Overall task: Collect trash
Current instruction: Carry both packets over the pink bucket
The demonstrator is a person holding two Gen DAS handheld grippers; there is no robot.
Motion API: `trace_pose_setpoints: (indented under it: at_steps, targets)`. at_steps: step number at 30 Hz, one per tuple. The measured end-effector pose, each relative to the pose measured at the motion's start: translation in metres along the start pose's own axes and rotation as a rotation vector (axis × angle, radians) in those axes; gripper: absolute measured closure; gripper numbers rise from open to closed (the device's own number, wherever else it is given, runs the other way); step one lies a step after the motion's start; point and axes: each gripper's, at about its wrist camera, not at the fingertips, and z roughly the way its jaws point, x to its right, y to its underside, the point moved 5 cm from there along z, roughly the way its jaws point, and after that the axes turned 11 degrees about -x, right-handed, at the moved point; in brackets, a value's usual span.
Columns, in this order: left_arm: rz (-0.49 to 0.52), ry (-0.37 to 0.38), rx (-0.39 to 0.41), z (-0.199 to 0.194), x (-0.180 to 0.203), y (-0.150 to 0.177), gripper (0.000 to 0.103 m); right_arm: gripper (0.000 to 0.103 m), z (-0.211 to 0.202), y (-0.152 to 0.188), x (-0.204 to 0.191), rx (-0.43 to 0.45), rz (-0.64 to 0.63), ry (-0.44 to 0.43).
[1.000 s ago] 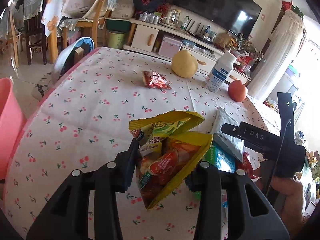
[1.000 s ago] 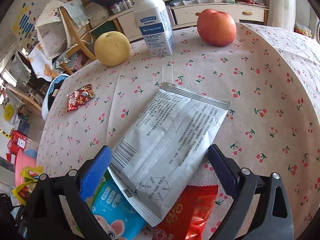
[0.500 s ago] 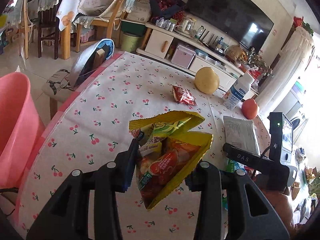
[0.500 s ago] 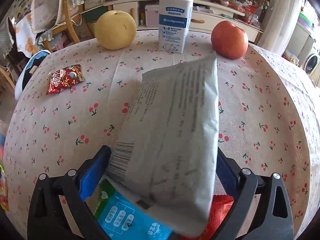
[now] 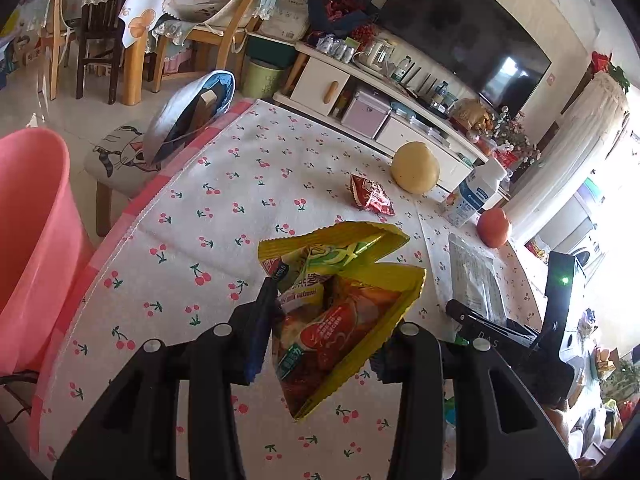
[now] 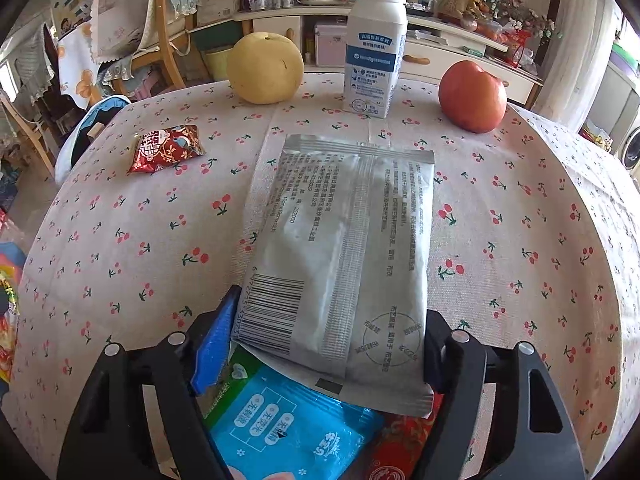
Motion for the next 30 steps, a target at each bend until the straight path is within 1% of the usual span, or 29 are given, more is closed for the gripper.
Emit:
trace_pose_setpoints:
  at_steps: [6, 10, 12, 15, 18, 23, 25, 30]
  targets:
    - [-0.015, 0.0, 0.025, -0.01, -0.006, -0.003, 0.061, 0.028, -0.032, 0.005, -0.006, 0.08, -0.003, -0.034]
    - [-0.033, -0.007, 0.06, -0.022, -0.014, -0.007, 0.061, 0.028, -0.056, 0.005, -0.026, 0.129, -0.038, -0.082]
    - [-0.049, -0.013, 0.087, -0.031, -0.02, -0.01, 0.061, 0.028, -0.067, 0.004, -0.042, 0.146, -0.066, -0.123]
    - [-0.08, -0.037, 0.136, -0.047, -0.034, -0.016, 0.061, 0.027, -0.084, 0.006, -0.074, 0.164, -0.122, -0.176]
    - [-0.129, -0.078, 0.204, -0.068, -0.052, -0.022, 0.061, 0.027, -0.1, 0.008, -0.111, 0.182, -0.184, -0.232]
    - [-0.242, -0.185, 0.308, -0.101, -0.094, -0.03, 0.061, 0.027, -0.12, 0.013, -0.181, 0.172, -0.289, -0.347]
    - [-0.299, -0.217, 0.33, -0.11, -0.113, -0.032, 0.061, 0.027, -0.127, 0.018, -0.213, 0.164, -0.344, -0.396]
    - [-0.455, -0.308, 0.352, -0.128, -0.171, -0.032, 0.061, 0.027, -0.137, 0.032, -0.29, 0.144, -0.493, -0.47]
